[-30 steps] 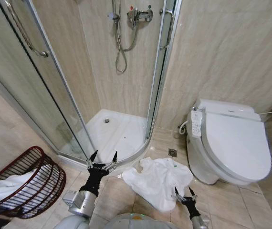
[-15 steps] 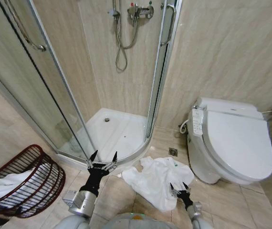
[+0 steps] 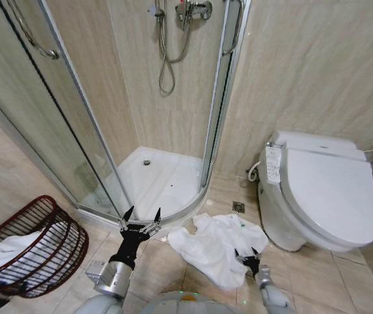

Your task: Discard the used towel into the hamper.

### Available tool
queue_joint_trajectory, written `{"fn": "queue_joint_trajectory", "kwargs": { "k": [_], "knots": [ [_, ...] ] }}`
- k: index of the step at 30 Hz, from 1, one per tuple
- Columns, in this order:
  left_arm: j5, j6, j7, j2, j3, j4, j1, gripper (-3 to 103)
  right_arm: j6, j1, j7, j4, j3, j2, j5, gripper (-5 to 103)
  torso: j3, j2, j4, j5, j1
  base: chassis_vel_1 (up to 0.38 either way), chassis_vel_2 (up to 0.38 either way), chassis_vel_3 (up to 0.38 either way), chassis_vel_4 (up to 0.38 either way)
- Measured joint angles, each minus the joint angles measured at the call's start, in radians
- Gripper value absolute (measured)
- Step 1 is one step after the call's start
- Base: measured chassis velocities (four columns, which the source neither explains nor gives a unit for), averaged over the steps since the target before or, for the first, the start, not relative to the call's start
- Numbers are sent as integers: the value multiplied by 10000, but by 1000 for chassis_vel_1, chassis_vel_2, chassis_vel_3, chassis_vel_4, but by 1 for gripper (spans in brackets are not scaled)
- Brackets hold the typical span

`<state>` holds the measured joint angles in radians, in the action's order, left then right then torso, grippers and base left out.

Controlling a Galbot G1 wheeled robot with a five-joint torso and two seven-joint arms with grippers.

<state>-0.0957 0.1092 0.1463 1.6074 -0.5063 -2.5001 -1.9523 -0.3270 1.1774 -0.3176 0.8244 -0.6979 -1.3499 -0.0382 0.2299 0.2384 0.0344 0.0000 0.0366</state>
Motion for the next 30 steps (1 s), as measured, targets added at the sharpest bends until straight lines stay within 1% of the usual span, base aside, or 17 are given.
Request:
{"fn": "queue_joint_trajectory", "kwargs": {
  "k": [1,5,6,9,10,11,12,14,17,19,22,24,25,26,27,28,30],
  "knots": [
    [0,0,0,0,0,0,0,100,0,0,0,0,0,0,0,100,0,0,0,0,0,0,0,0,0],
    [0,0,0,0,0,0,0,100,-68,-334,-855,-331,40,-13,-386,100,-135,-196,0,0,-60,0,0,0,0],
    [0,0,0,0,0,0,0,100,-68,-334,-855,-331,40,-13,-386,100,-135,-196,0,0,-60,0,0,0,0],
    [0,0,0,0,0,0,0,100,67,-551,-1756,-550,43,-58,-669,102,-253,-352,1,0,-99,0,0,0,0],
    [0,0,0,0,0,0,0,100,67,-551,-1756,-550,43,-58,-669,102,-253,-352,1,0,-99,0,0,0,0],
    [0,0,0,0,0,0,0,100,102,-583,-1976,-600,41,-83,-673,99,-291,-402,1,-1,-109,0,0,0,0],
    [0,0,0,0,0,0,0,100,117,-600,-2088,-638,41,-113,-658,99,-315,-431,0,-1,-115,0,0,0,0],
    [0,0,0,0,0,0,1,100,118,-623,-2164,-691,33,-171,-624,95,-341,-470,-1,-2,-127,0,0,0,0],
    [0,0,0,0,0,0,0,100,110,-644,-2215,-761,27,-251,-590,84,-388,-538,0,-1,-150,0,0,0,0],
    [0,0,0,0,0,0,0,100,105,-644,-2235,-769,24,-253,-582,84,-403,-561,0,-1,-157,0,0,0,0],
    [0,0,0,0,0,0,0,100,82,-599,-2248,-728,9,-228,-597,73,-436,-608,0,1,-173,0,0,0,0],
    [0,0,0,0,0,0,0,100,78,-562,-2249,-673,7,-215,-611,73,-438,-612,0,1,-174,0,0,0,0],
    [0,0,0,0,0,0,0,100,76,-497,-2249,-577,7,-202,-638,65,-439,-613,0,2,-174,0,0,0,0],
    [0,0,0,0,0,0,0,100,76,-441,-2249,-501,9,-192,-648,65,-439,-613,0,2,-174,0,0,0,0],
    [0,0,0,0,0,0,0,100,85,-329,-2235,-333,12,-180,-593,57,-439,-613,0,2,-174,0,0,0,0],
    [0,0,0,0,0,0,0,100,85,-329,-2235,-333,12,-180,-593,57,-439,-613,0,2,-174,0,0,0,0],
    [0,0,0,0,0,0,0,100,79,-152,-2195,-100,13,-171,-506,48,-434,-606,0,2,-174,0,0,0,0]
  ]
}}
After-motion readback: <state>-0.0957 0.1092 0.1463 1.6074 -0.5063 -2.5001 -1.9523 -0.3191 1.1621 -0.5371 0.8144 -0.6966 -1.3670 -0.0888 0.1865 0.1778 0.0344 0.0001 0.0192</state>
